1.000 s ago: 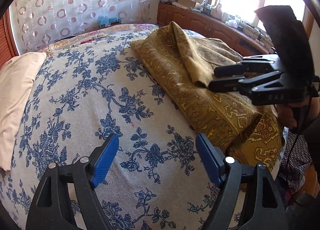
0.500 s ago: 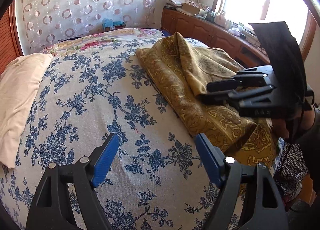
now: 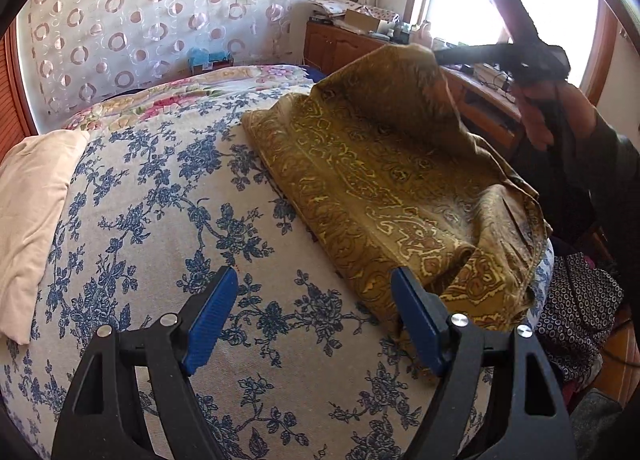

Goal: Fold small clothes

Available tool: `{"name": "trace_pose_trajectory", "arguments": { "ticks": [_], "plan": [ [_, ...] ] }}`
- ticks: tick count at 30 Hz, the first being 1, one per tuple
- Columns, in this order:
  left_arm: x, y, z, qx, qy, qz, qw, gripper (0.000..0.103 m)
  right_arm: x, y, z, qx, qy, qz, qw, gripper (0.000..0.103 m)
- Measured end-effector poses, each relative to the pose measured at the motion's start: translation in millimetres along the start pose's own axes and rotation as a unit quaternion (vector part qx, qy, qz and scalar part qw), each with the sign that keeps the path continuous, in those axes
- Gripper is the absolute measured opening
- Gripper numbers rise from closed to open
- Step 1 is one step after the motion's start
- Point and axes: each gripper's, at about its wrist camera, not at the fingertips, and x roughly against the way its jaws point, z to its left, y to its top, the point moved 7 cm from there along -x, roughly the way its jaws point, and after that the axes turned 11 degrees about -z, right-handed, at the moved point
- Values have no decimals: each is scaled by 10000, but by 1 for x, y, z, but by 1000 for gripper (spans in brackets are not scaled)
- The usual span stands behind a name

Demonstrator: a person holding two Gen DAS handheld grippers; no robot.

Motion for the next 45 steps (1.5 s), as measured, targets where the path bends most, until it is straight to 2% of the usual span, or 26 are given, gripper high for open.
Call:
{"name": "trace_pose_trajectory", "arguments": {
  "ticks": [4,11,12,13,14,17,21,24,28,30,33,38,42,43,44,45],
  "plan": [
    [1,0,-6,-29,-48,0,10000,80,-3,13,-37,-212,-517,-92,9984,3],
    [-2,-3,-11,-32,-59,50,10000,80,-33,8,-48,80,-1367,148,9905,4],
    [-2,-3,-12,-35,-65,51,10000,80,-37,4,-54,-17,-1494,224,9885,10],
    [-2,-4,-13,-36,-73,54,10000,80,-42,3,-54,-116,-1525,324,9877,24],
    [-2,-4,-14,-36,-91,57,9999,80,-43,-1,-57,-172,-1529,400,9873,33],
    [-1,-7,-17,-50,-129,59,9999,80,-42,2,-53,-187,-1515,422,9874,34],
    [4,-14,-20,7,-174,47,9998,80,-4,-14,-36,-387,-998,215,9940,34],
    [10,-23,-24,72,-221,34,9997,80,35,-42,-4,-391,-538,117,9977,34],
    [20,-41,-33,108,-334,89,9993,79,79,-92,40,-413,-20,298,9987,34],
    [24,-48,-40,119,-426,110,9990,74,92,-115,56,-409,104,410,9983,34],
    [24,-55,-51,69,-562,196,9982,65,101,-140,68,-385,60,577,9976,34],
    [12,-58,-68,-127,-616,345,9974,54,101,-153,72,-555,182,604,9965,34],
    [1,-56,-79,-242,-657,384,9968,32,107,-160,53,-682,206,604,9956,34],
    [1,-56,-80,-286,-621,383,9969,21,105,-163,47,-715,239,606,9953,32],
    [2,-56,-82,-326,-622,380,9968,14,104,-165,45,-740,281,586,9951,22],
    [5,-55,-84,-397,-625,351,9966,9,103,-165,45,-741,334,584,9950,16]
  ]
}}
